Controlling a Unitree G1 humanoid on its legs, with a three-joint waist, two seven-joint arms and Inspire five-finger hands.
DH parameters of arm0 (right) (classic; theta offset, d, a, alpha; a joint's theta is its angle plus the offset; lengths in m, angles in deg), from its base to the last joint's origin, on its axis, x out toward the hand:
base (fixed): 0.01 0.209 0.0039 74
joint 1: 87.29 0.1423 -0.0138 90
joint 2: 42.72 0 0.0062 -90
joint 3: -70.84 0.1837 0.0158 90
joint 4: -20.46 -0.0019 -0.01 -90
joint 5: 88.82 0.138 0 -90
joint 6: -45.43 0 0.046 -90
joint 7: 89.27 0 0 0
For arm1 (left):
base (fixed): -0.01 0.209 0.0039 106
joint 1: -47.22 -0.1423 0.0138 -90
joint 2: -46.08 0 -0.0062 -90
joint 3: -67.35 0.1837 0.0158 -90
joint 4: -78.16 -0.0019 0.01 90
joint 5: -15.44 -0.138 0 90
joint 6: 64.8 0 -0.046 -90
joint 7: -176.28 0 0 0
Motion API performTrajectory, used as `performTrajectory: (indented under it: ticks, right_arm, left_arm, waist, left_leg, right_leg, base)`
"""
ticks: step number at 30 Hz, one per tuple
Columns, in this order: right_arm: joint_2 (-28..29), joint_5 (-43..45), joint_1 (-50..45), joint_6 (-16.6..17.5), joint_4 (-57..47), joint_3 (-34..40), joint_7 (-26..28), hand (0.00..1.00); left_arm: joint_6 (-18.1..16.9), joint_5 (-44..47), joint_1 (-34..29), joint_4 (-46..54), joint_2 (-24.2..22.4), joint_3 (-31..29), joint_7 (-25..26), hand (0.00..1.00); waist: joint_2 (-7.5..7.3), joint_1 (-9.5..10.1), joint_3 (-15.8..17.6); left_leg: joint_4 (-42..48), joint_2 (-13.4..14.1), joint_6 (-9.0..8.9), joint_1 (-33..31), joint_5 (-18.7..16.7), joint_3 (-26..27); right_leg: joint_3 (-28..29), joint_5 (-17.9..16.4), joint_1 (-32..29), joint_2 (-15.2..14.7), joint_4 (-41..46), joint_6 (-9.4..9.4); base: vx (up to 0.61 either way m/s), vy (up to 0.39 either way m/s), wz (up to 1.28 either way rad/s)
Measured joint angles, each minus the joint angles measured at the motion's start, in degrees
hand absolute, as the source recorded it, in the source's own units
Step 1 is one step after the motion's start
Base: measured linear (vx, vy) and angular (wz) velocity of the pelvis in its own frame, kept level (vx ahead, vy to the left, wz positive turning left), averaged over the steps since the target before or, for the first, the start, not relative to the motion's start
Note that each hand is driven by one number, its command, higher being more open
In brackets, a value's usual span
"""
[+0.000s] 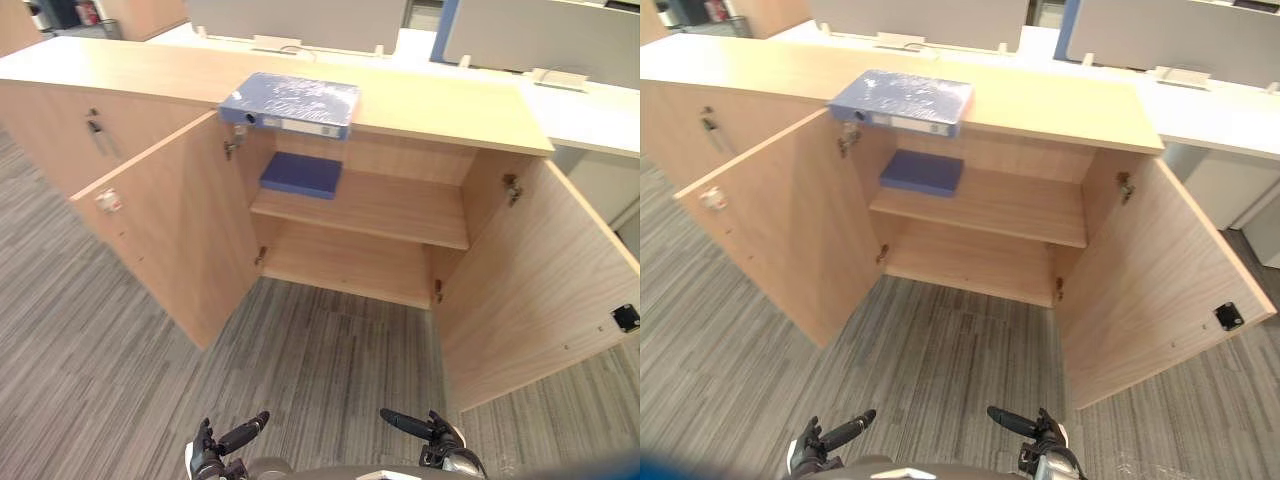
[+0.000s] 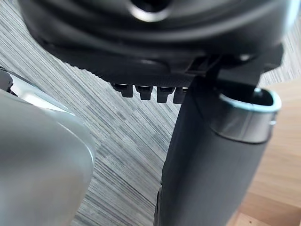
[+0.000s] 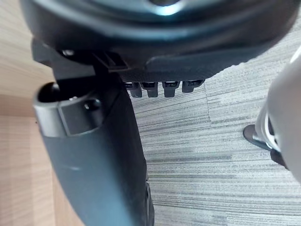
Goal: Walk over to the cabinet, pick up the folder, carry it to the office cabinet, place the folder inside the office cabinet, then close the office cabinet door
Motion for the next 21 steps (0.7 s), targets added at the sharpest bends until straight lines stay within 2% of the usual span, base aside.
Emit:
performTrajectory:
  ticks: [2, 3, 4, 5, 6, 7, 8, 9, 10, 12, 14, 15, 16, 17, 18, 19, 21]
  right_arm:
    - [-0.6, 0.0, 0.4, -0.3, 1.6, -1.8, -0.7, 1.00]
    - [-0.7, 0.0, 0.9, -0.6, 1.6, -2.4, -1.0, 1.00]
    - [-0.7, 0.0, 1.8, -0.7, 1.6, -3.5, -1.1, 1.00]
    - [-0.7, 0.0, 2.2, -0.7, 1.5, -3.9, -1.2, 1.00]
    - [-1.1, 0.0, 2.5, -0.7, 1.3, -5.1, -1.2, 1.00]
    - [-0.2, -0.1, 2.4, -0.7, 1.3, -6.3, -1.3, 1.00]
    - [0.4, -0.1, 2.5, -0.8, 1.3, -7.1, -1.3, 1.00]
    - [1.0, -0.3, 2.8, -0.7, 1.3, -7.9, -1.1, 1.00]
    - [1.3, -0.5, 3.4, -0.7, 1.3, -7.9, -1.1, 1.00]
    - [1.8, -0.5, 5.0, 0.2, 0.5, -8.2, -1.0, 1.00]
    - [1.6, -0.5, 4.6, 0.8, 0.3, -8.5, -1.0, 1.00]
    - [1.0, -0.6, 4.1, 0.9, 0.4, -8.9, -0.9, 1.00]
    - [0.5, -0.6, 3.6, 0.9, 0.5, -8.9, -0.8, 1.00]
    - [-0.4, -0.6, 1.8, 0.6, 0.5, -8.7, -0.6, 1.00]
    - [-0.9, -0.7, 0.2, 0.4, 0.5, -8.1, -0.4, 1.00]
    - [-1.5, -0.7, -0.1, -0.3, 0.2, -7.4, -0.3, 1.00]
    - [-2.2, -0.7, -0.9, -0.2, 0.2, -7.2, -0.3, 1.00]
  left_arm:
    - [-0.1, 0.0, 0.1, 2.1, -0.1, 0.7, -0.1, 1.00]
    - [-0.1, 0.0, 0.2, 3.3, -0.1, 0.7, -0.1, 1.00]
    - [-0.3, 0.0, 0.4, 4.0, 0.0, 0.7, -0.1, 1.00]
    - [-0.3, 0.0, 0.4, 4.2, 0.2, 0.7, -0.1, 1.00]
    - [-0.6, -0.3, 0.3, 3.9, 0.3, 0.9, -0.1, 1.00]
    - [-0.6, -0.1, 0.6, 2.8, 1.3, 0.8, -0.2, 1.00]
    - [-0.6, -0.2, 0.8, 2.5, 2.0, 0.8, -0.1, 1.00]
    - [-1.0, -0.1, 1.3, 2.5, 2.8, 0.7, -0.1, 1.00]
    - [-1.0, 0.0, 1.5, 2.2, 3.0, 0.7, -0.1, 1.00]
    - [-0.7, 0.6, 1.3, -1.0, 2.7, 0.6, 0.1, 1.00]
    - [-0.5, 2.1, -0.2, -2.4, 2.0, -0.4, 0.6, 1.00]
    - [-0.5, 2.4, -1.5, -3.1, 1.0, -0.6, 0.8, 1.00]
    - [-0.3, 2.9, -1.9, -3.6, 0.7, -0.9, 0.9, 1.00]
    - [0.0, 2.9, -3.0, -4.1, 0.5, -0.9, 1.0, 1.00]
    - [0.0, 3.1, -3.8, -4.2, 0.5, -0.4, 0.9, 1.00]
    - [0.0, 3.3, -4.3, -4.8, 1.6, -0.3, 0.9, 1.00]
    - [0.1, 3.2, -4.3, -5.8, 2.4, -0.3, 0.9, 1.00]
  waist:
    - [-0.68, 1.68, 0.3]
    - [-0.97, 2.40, 0.9]
    - [-1.31, 2.46, 1.8]
    - [-1.38, 2.46, 2.0]
    - [-0.33, 2.54, 2.2]
    - [-1.72, 2.97, 2.3]
    - [-2.87, 2.93, 2.0]
    - [-3.77, 3.06, 1.8]
    - [-3.81, 3.46, 1.8]
    - [-3.25, 4.13, 2.1]
    - [-1.98, 4.35, 1.3]
    - [-0.47, 4.30, 1.0]
    - [0.22, 4.30, 1.3]
    - [0.86, 4.01, 1.5]
    - [0.50, 3.45, 1.6]
    - [-0.72, 2.74, 1.8]
    - [-1.60, 1.74, 1.7]
  left_leg:
    - [-1.0, -2.0, 3.14, -4.8, -1.9, 1.7]
    - [-4.6, -3.9, 4.14, -7.8, -2.5, 1.0]
    - [-11.4, -6.3, 4.50, -10.0, -2.1, -0.3]
    - [-16.2, -7.4, 4.96, -10.7, -0.9, -1.4]
    - [-25.8, -8.6, 6.70, -11.5, 8.4, -3.8]
    - [-28.2, -10.4, 7.80, -9.7, 14.1, -3.9]
    - [-29.4, -11.2, 8.30, -9.2, 14.3, -3.9]
    - [-29.7, -11.6, 8.61, -9.1, 14.1, -4.4]
    - [-29.6, -11.7, 8.74, -9.0, 14.0, -4.4]
    - [-29.6, -12.9, 9.38, -6.5, 13.3, -4.5]
    - [-30.9, -13.5, 8.99, -3.3, 12.7, -4.5]
    - [-34.3, -13.7, 9.14, 0.7, 11.9, -4.4]
    - [-36.5, -13.8, 9.18, 3.4, 11.9, -4.3]
    - [-40.3, -15.0, 9.65, 8.3, 12.2, -4.0]
    - [-42.3, -16.4, 10.01, 11.2, 12.1, -4.0]
    - [-43.5, -18.9, 10.51, 13.2, 11.4, -4.0]
    - [-44.3, -20.6, 11.41, 15.1, 11.6, -4.6]
  right_leg:
    - [3.7, 0.2, 1.9, -0.4, -1.7, 0.31]
    - [5.8, 0.3, 2.7, -1.3, -1.9, 0.39]
    - [7.3, 0.2, 3.5, -2.6, -1.8, 1.00]
    - [8.0, 0.2, 4.0, -3.3, -1.9, 2.05]
    - [9.5, -0.3, 5.5, -3.3, -2.3, 3.94]
    - [11.5, -1.0, 6.6, -4.6, -3.0, 5.52]
    - [11.8, -0.4, 6.3, -5.3, -3.2, 5.10]
    - [12.5, 1.7, 6.4, -5.2, -4.8, 4.13]
    - [13.2, 2.8, 6.4, -5.1, -5.7, 4.29]
    - [14.2, 5.5, 7.3, -5.6, -8.0, 5.18]
    - [15.8, 7.2, 8.6, -7.1, -7.0, 7.36]
    - [17.1, 7.1, 8.2, -8.2, -2.7, 7.54]
    - [17.5, 6.7, 7.7, -9.2, 1.4, 8.02]
    - [18.6, 5.7, 4.9, -12.6, 12.7, 8.51]
    - [18.8, 5.5, 2.0, -16.0, 22.7, 7.26]
    - [18.4, 6.9, -1.4, -20.8, 32.6, 4.35]
    - [17.5, 9.4, -2.9, -24.4, 38.6, 1.31]
  base:
    - [0.39, 0.049, -0.92]
    - [0.41, 0.142, -1.05]
    - [0.34, 0.154, -0.90]
    - [0.35, 0.198, -0.77]
    - [0.39, 0.243, -0.62]
    - [0.41, 0.227, -0.39]
    - [0.40, 0.163, 0.04]
    - [0.28, 0.082, 0.22]
    - [0.32, 0.108, 0.06]
    - [0.16, 0.064, -0.17]
    - [0.12, 0.074, -0.36]
    - [0.17, 0.125, -0.51]
    - [0.16, 0.153, -0.45]
    - [0.13, 0.138, -0.19]
    - [0.14, 0.186, -0.08]
    - [0.09, 0.134, 0.14]
    - [0.08, 0.113, 0.16]
